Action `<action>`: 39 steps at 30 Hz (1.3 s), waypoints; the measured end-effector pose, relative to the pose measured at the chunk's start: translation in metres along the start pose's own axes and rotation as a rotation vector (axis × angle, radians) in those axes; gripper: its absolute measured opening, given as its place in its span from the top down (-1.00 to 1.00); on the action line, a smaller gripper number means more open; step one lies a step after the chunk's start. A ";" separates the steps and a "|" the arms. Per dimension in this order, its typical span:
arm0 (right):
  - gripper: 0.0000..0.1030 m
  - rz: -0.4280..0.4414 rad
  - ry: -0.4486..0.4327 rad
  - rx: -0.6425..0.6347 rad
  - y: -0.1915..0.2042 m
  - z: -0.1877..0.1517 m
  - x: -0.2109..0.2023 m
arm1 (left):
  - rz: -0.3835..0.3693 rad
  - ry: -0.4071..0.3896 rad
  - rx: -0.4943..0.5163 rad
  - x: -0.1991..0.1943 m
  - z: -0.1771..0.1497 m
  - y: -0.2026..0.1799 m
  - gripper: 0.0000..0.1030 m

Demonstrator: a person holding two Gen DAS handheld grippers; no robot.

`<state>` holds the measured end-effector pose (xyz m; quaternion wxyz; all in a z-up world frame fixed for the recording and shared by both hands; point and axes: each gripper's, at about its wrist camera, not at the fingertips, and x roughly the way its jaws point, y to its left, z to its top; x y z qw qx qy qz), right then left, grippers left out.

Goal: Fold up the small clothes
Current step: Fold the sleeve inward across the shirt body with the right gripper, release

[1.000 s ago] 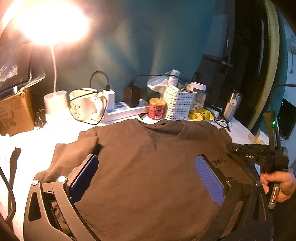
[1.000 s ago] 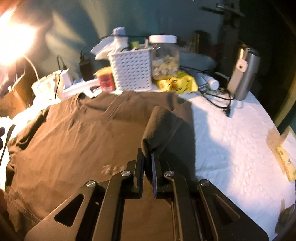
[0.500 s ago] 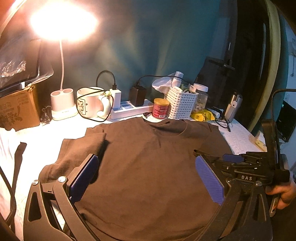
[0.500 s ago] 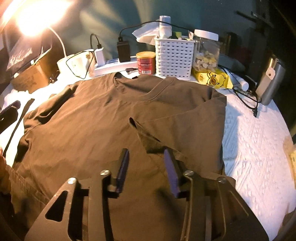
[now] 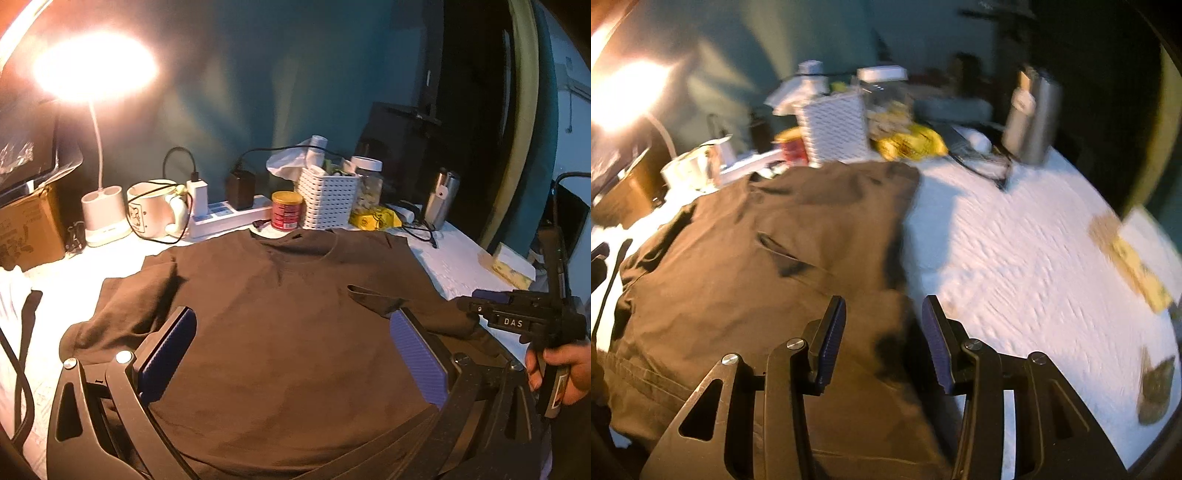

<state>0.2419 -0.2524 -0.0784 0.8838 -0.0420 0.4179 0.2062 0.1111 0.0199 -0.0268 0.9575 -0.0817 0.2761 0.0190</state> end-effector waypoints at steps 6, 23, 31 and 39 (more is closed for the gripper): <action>0.11 0.034 0.004 0.052 -0.015 -0.007 0.006 | 0.018 0.017 0.019 0.002 -0.001 -0.009 -1.00; 0.51 0.240 0.053 -0.169 0.047 -0.034 0.000 | 0.025 0.030 0.035 -0.003 -0.007 -0.019 -1.00; 0.09 0.187 0.015 -0.206 0.053 -0.035 -0.027 | 0.019 0.033 0.030 -0.004 -0.007 -0.009 -1.00; -0.16 0.205 0.115 -0.159 0.066 -0.023 0.009 | 0.069 0.031 -0.008 -0.012 -0.007 0.025 -1.00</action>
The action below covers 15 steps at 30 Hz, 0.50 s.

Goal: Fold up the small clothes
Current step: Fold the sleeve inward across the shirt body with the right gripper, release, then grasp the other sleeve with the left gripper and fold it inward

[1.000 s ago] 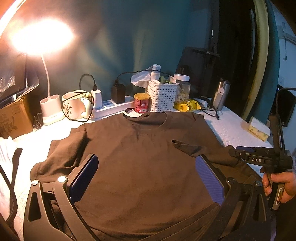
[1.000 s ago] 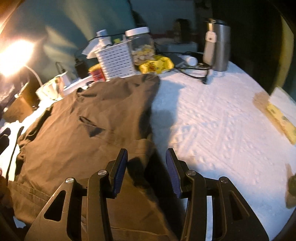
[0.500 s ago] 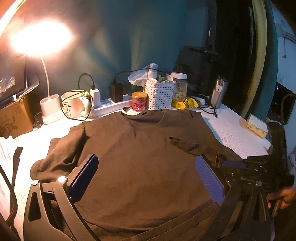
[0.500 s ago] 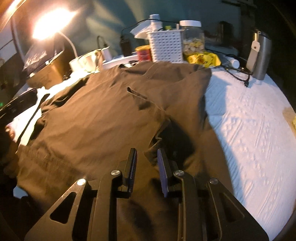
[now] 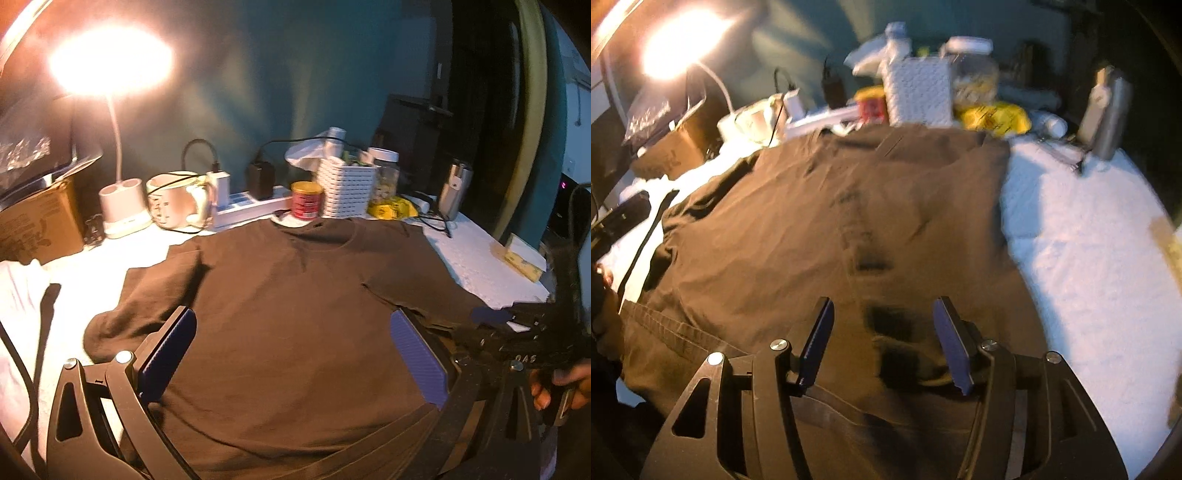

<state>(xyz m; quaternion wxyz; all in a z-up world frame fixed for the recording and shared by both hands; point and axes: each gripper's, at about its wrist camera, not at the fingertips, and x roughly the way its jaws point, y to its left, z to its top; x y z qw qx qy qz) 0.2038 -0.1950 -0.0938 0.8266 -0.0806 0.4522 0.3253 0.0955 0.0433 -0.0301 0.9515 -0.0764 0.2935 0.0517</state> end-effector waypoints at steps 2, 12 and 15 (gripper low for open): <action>-0.16 0.036 0.035 -0.017 0.011 0.001 0.010 | 0.023 0.000 -0.009 -0.001 0.000 0.012 -1.00; -0.15 0.054 0.024 -0.089 0.058 0.020 0.014 | 0.129 -0.006 -0.092 -0.004 0.001 0.090 -1.00; -0.15 0.038 0.022 -0.093 0.065 0.026 0.014 | 0.151 -0.006 -0.128 -0.003 0.000 0.114 -1.00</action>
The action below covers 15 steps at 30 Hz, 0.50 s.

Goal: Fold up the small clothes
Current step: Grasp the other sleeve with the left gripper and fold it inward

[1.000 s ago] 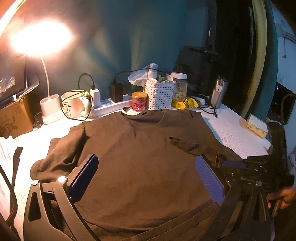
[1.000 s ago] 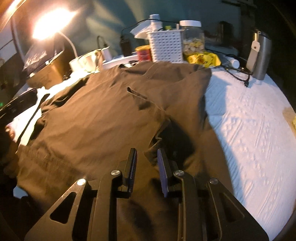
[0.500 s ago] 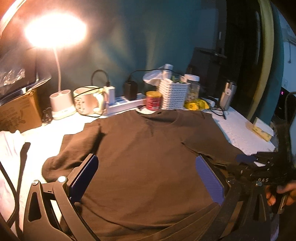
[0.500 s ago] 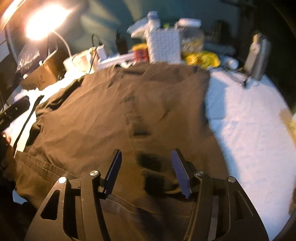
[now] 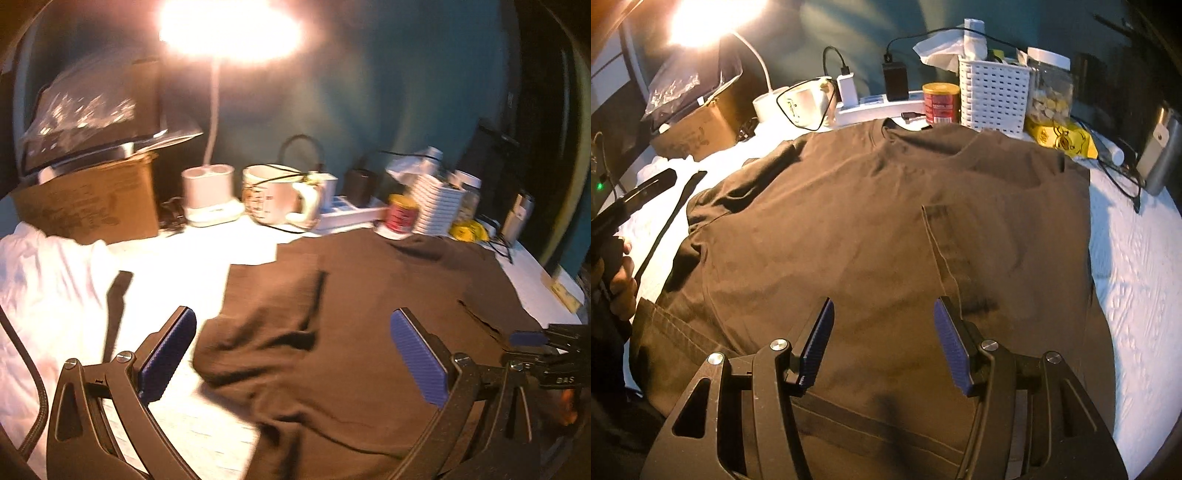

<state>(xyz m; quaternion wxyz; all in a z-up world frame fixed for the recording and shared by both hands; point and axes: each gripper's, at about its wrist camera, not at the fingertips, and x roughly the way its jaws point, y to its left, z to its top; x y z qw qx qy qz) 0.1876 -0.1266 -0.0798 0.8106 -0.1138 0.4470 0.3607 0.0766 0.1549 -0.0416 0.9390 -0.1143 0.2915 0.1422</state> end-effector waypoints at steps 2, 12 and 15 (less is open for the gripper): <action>-0.15 -0.016 -0.003 0.001 0.004 0.004 0.001 | 0.000 0.005 -0.022 0.004 0.000 0.014 -1.00; -0.15 -0.094 -0.058 0.009 0.018 0.028 0.007 | -0.046 0.078 0.019 0.049 0.012 0.051 -1.00; -0.15 -0.108 -0.054 0.007 0.021 0.034 0.010 | -0.055 0.126 0.057 0.067 0.015 0.055 -0.83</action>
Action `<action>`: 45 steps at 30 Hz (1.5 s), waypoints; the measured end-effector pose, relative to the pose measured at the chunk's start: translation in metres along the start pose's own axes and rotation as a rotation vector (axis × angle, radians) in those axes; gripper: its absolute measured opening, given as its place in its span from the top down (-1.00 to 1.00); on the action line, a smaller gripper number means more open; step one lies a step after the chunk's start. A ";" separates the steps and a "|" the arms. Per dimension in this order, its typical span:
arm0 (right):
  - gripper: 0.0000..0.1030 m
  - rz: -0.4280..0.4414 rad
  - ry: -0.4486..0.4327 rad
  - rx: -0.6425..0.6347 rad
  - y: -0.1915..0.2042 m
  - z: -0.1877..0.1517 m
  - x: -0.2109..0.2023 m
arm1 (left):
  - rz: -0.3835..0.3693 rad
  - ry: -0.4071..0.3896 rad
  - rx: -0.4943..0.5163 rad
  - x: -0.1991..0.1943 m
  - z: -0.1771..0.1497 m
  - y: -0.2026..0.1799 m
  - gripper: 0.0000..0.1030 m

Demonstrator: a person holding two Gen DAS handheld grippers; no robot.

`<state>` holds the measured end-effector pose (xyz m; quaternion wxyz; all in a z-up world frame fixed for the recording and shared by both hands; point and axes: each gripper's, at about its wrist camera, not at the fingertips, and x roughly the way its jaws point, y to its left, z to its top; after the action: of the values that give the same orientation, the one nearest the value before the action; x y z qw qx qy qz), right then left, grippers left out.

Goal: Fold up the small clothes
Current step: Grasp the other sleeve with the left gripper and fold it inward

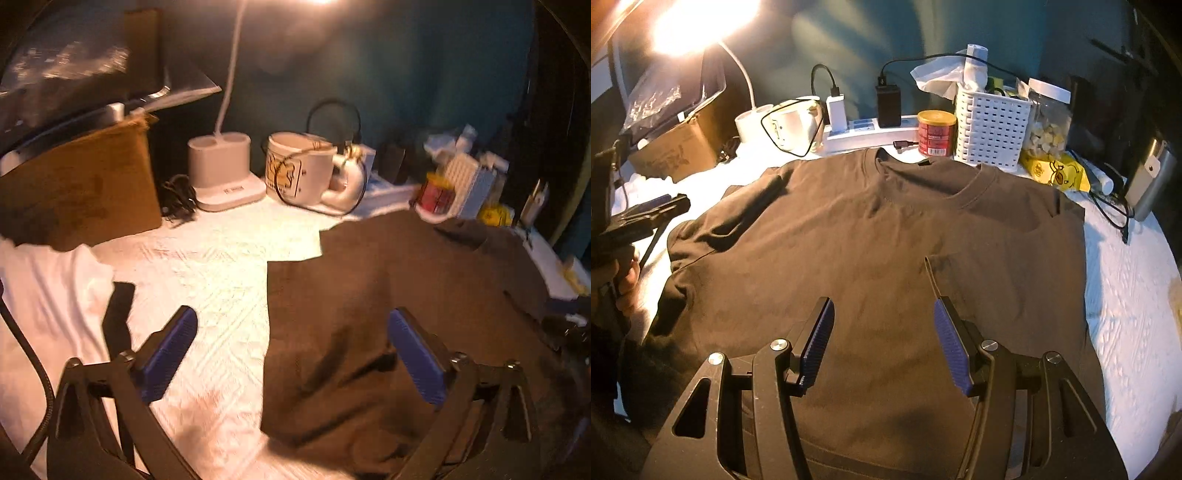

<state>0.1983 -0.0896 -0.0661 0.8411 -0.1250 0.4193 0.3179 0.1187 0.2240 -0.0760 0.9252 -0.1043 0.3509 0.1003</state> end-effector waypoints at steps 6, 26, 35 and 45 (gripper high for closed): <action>-0.15 -0.023 -0.003 0.010 -0.003 0.006 0.002 | -0.073 0.106 -0.023 0.026 -0.003 0.008 -0.59; -0.15 -0.026 -0.022 0.085 -0.037 -0.009 -0.008 | 0.012 0.052 0.034 0.000 -0.013 -0.013 0.88; -0.15 -0.009 -0.044 0.111 -0.054 -0.026 -0.020 | 0.089 -0.050 0.183 -0.018 -0.004 -0.061 0.89; -0.15 -0.019 -0.087 0.166 -0.089 -0.046 -0.039 | 0.084 0.009 0.359 0.000 -0.011 -0.124 0.88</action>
<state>0.2092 -0.1966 -0.0690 0.8689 -0.0449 0.4061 0.2793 0.1433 0.1025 -0.0689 0.9224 0.0766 0.3712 0.0741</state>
